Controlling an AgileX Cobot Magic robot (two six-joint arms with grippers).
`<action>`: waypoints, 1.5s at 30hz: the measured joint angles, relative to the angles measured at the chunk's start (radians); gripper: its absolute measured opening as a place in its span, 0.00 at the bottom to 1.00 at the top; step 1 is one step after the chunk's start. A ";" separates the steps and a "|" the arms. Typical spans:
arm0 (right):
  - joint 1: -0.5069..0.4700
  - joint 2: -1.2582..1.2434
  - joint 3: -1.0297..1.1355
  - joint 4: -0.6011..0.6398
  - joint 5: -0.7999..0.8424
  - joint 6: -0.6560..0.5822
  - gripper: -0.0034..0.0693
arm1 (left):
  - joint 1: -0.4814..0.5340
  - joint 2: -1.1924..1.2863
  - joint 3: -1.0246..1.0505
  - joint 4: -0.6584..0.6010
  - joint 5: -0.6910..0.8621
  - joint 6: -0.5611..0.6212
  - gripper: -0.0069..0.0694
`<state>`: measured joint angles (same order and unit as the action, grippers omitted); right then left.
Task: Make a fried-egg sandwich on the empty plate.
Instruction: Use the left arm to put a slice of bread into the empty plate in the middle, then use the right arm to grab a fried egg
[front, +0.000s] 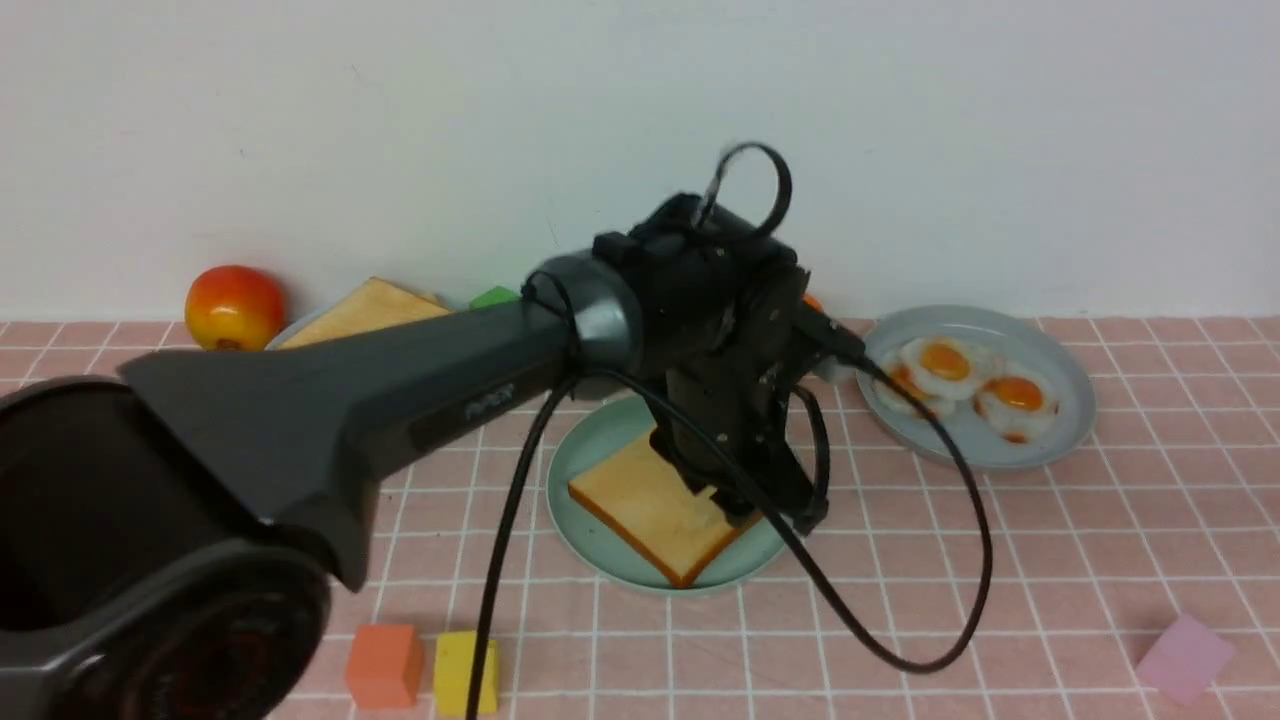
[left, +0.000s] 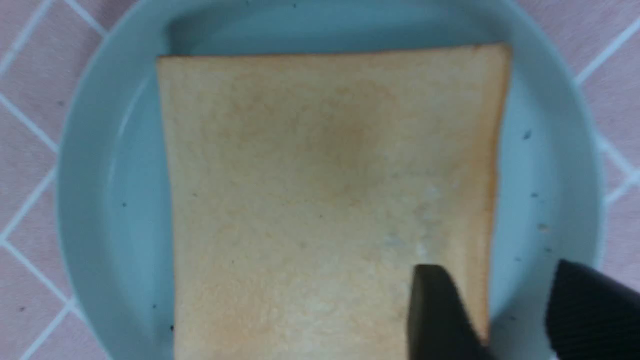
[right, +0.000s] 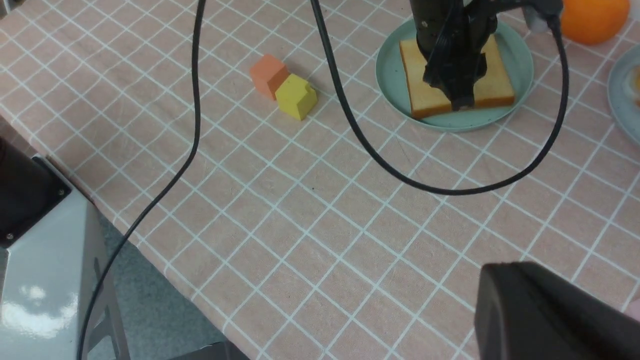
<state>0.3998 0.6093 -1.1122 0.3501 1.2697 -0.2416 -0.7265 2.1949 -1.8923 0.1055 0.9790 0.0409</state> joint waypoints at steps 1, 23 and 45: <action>0.000 0.000 0.000 0.001 0.000 0.004 0.10 | 0.000 -0.024 0.000 -0.004 0.009 -0.013 0.60; -0.016 0.628 -0.029 -0.124 -0.287 -0.019 0.14 | -0.013 -1.224 0.729 -0.173 -0.085 -0.099 0.07; -0.352 1.499 -0.784 -0.192 -0.236 -0.166 0.57 | -0.013 -1.554 1.076 -0.222 -0.418 -0.105 0.07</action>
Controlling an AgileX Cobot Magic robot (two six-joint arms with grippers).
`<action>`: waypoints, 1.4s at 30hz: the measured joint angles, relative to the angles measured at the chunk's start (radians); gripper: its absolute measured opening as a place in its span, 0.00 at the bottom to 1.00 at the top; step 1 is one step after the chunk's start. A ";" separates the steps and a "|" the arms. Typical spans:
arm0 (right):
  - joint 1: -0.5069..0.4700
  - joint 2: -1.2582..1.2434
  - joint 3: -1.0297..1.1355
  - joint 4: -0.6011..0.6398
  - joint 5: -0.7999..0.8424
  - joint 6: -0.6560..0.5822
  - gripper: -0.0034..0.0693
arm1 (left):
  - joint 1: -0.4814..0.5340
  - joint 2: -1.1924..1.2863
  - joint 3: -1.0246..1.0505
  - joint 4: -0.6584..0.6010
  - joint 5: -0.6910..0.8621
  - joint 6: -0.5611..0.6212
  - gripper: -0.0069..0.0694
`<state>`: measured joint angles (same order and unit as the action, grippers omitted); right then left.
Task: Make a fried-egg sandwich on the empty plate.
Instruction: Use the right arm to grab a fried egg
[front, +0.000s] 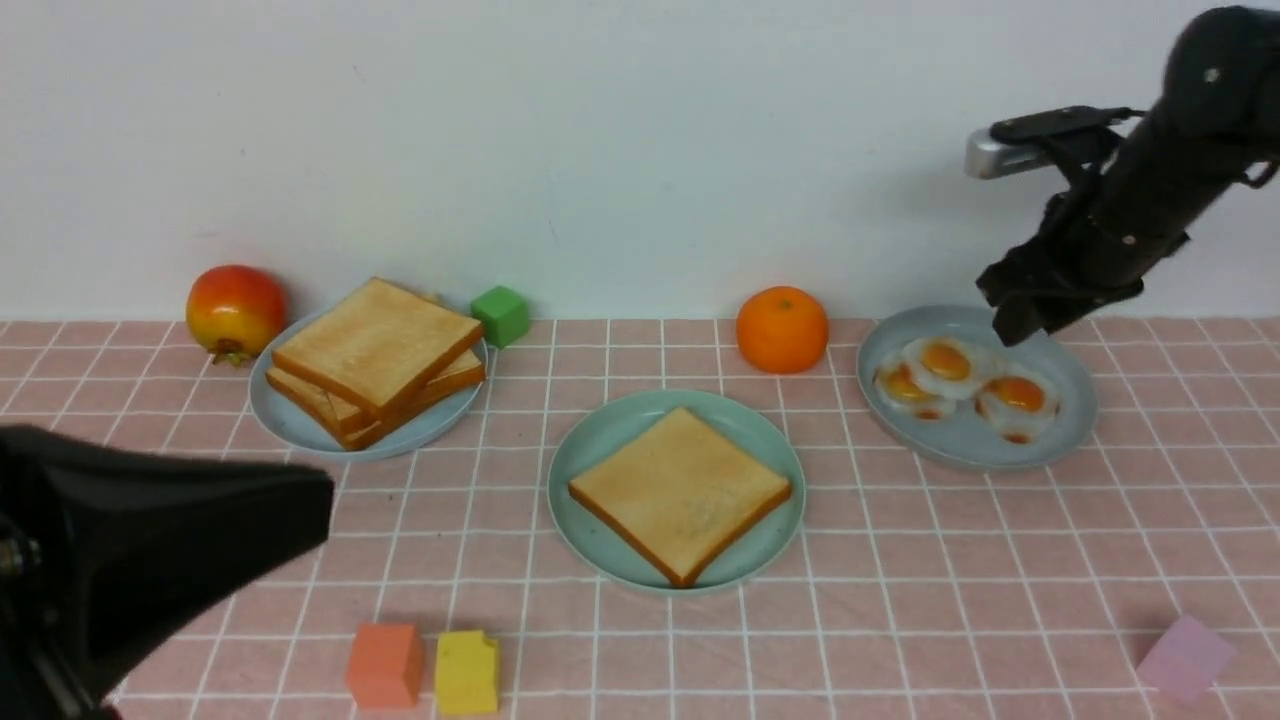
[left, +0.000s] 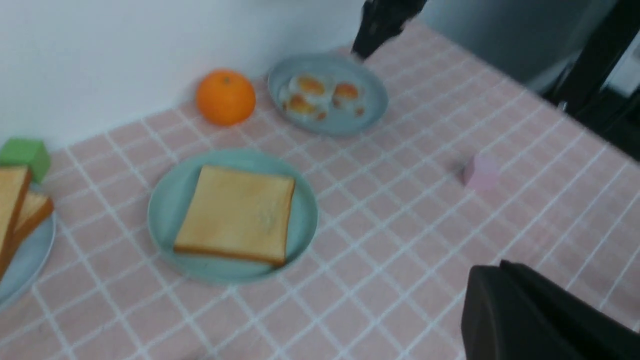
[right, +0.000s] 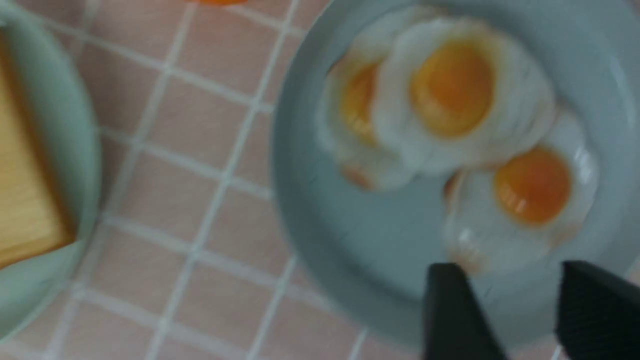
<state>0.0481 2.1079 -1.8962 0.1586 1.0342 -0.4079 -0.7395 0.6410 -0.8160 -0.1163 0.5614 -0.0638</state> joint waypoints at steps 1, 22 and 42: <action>0.000 0.049 -0.044 -0.001 0.008 -0.022 0.65 | 0.000 0.000 0.000 -0.005 -0.017 0.000 0.07; 0.000 0.384 -0.402 0.037 0.111 -0.354 0.96 | 0.000 0.000 0.000 -0.039 0.008 0.000 0.07; -0.022 0.302 -0.402 0.026 0.192 -0.440 0.74 | 0.000 0.000 0.000 -0.040 0.012 0.001 0.07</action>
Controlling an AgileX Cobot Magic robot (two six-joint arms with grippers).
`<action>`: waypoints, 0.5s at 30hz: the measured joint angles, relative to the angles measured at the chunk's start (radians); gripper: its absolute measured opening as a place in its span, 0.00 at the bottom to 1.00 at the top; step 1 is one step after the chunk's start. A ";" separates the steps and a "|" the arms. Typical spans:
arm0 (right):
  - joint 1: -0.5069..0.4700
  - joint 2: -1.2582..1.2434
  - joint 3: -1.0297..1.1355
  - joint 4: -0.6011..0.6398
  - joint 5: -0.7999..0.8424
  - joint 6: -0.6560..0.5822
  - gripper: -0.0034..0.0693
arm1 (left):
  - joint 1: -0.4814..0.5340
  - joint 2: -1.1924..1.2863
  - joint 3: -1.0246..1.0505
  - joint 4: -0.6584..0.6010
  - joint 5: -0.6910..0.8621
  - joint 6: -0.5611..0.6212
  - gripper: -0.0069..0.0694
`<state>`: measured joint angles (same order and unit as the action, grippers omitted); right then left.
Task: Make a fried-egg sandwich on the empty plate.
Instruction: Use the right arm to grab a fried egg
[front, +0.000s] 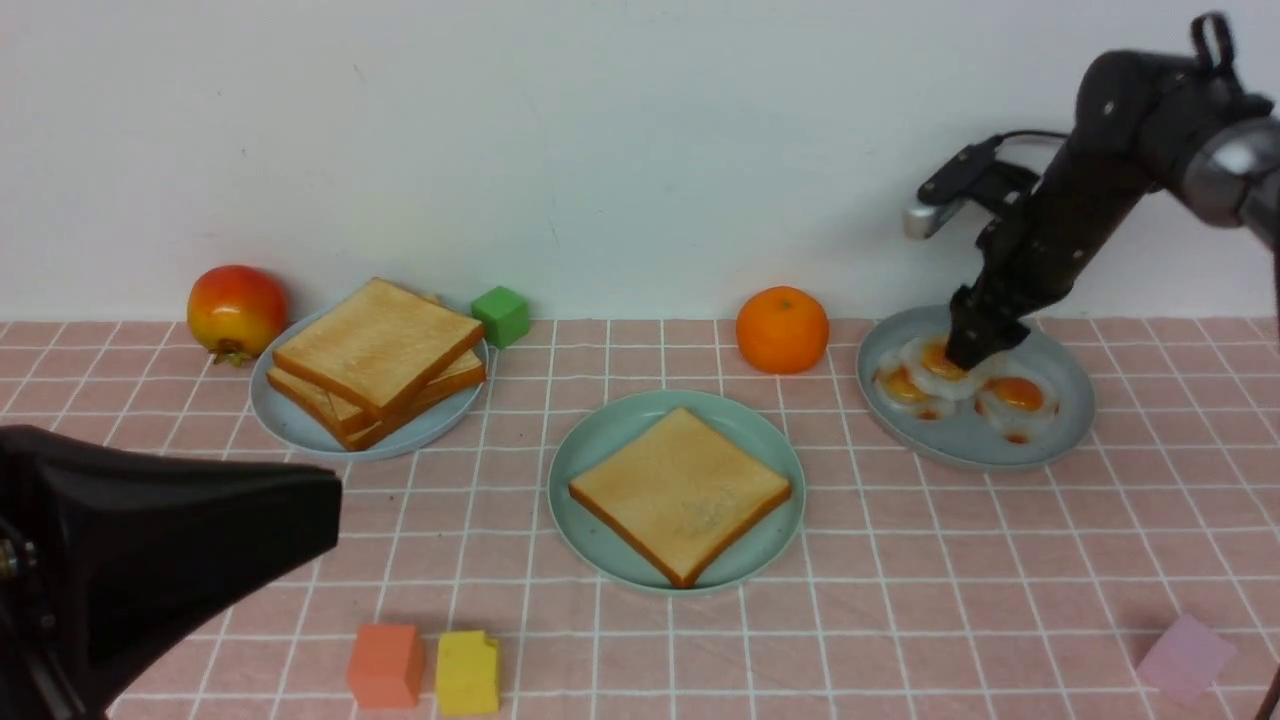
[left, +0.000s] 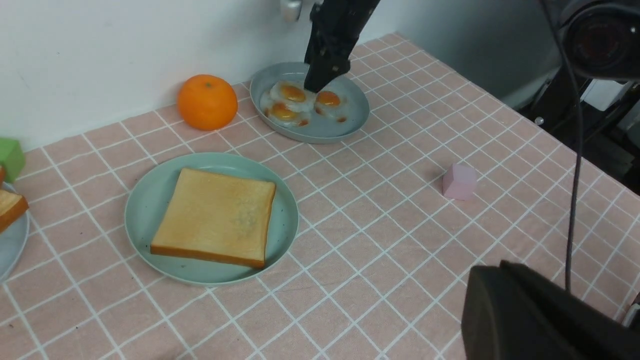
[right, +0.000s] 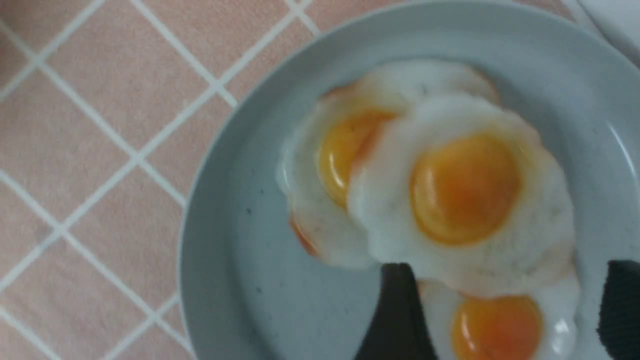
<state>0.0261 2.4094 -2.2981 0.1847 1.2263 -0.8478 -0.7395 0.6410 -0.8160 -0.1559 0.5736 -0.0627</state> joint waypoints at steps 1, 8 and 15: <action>-0.006 0.000 0.000 0.007 0.001 -0.012 0.73 | 0.000 0.000 0.000 0.000 0.000 0.000 0.07; -0.102 0.027 0.000 0.218 -0.005 -0.316 0.76 | 0.000 0.000 0.000 0.011 0.002 0.003 0.07; -0.106 0.061 0.000 0.232 -0.012 -0.427 0.90 | 0.000 0.000 0.000 0.040 0.002 0.003 0.07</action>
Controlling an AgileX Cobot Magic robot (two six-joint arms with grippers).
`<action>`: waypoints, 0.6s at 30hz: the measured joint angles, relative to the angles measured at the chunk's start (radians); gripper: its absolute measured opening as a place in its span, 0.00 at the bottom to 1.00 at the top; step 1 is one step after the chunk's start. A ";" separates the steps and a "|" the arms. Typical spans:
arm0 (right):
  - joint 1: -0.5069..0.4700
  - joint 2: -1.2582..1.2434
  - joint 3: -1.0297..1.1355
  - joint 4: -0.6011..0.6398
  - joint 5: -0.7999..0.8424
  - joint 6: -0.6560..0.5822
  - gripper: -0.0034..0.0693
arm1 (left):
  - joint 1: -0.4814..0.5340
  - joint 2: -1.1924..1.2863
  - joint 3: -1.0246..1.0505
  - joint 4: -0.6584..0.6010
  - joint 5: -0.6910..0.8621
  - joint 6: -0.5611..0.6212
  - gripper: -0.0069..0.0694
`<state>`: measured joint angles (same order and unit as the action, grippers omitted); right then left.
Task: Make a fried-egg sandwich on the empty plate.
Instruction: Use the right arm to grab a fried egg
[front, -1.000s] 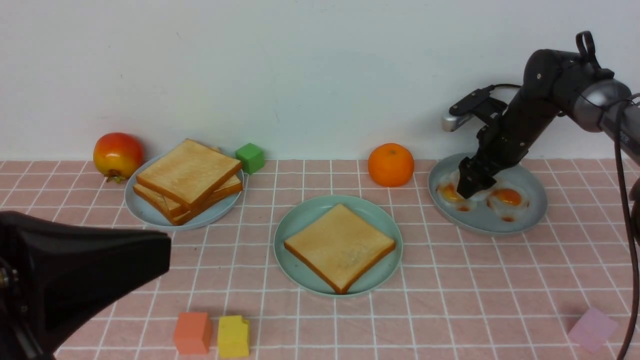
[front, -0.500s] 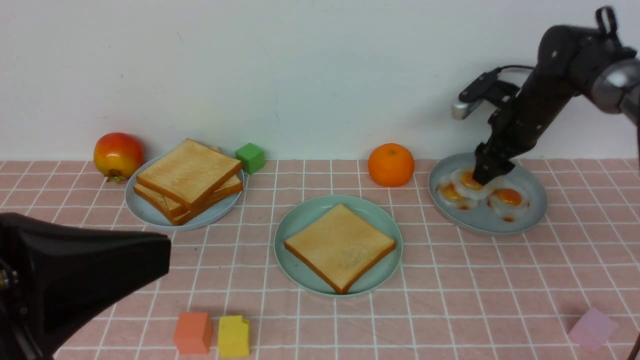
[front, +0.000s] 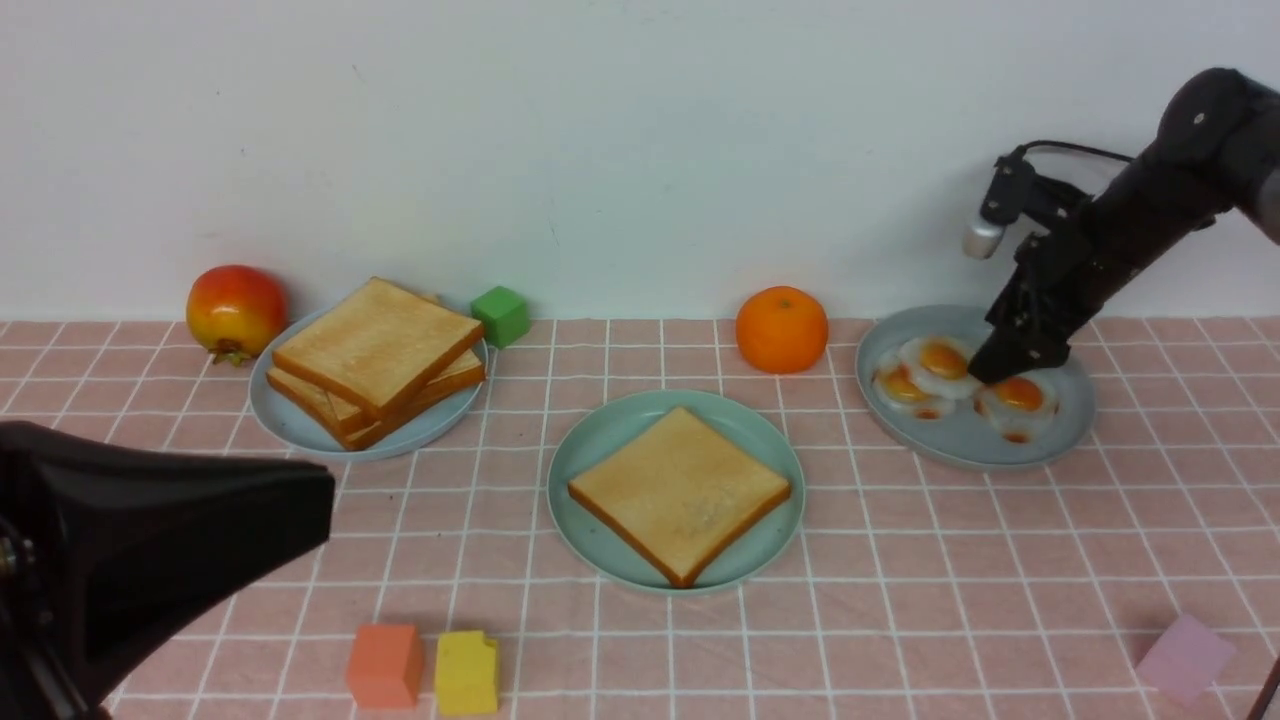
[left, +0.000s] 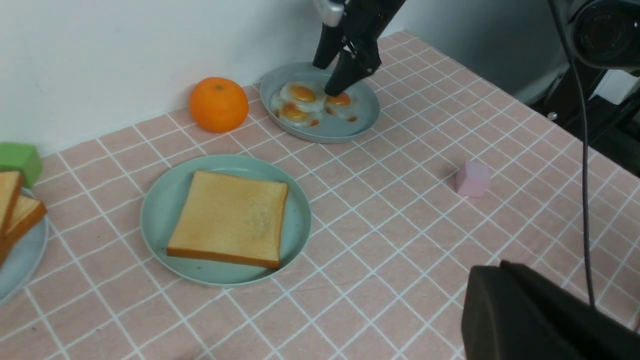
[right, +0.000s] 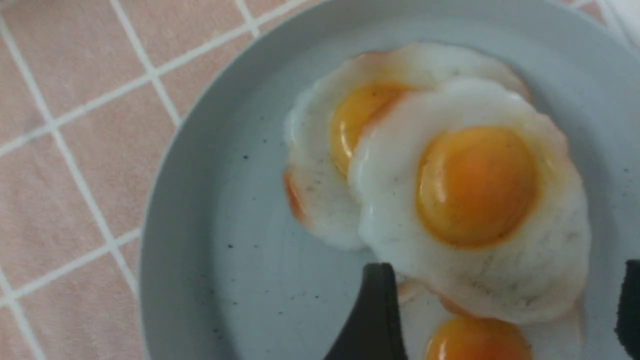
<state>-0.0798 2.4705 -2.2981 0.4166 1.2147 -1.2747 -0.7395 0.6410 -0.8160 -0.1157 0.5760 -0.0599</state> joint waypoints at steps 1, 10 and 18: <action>0.000 0.001 0.000 0.000 0.000 -0.001 0.90 | 0.000 0.000 0.000 0.002 0.000 0.000 0.07; -0.002 0.055 -0.007 0.026 -0.014 -0.007 0.90 | 0.000 0.000 0.000 0.034 0.000 0.000 0.07; -0.003 0.063 -0.010 0.042 -0.005 -0.007 0.81 | 0.000 0.000 0.000 0.042 0.000 0.002 0.07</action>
<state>-0.0824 2.5331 -2.3081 0.4581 1.2096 -1.2814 -0.7395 0.6410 -0.8160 -0.0735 0.5763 -0.0582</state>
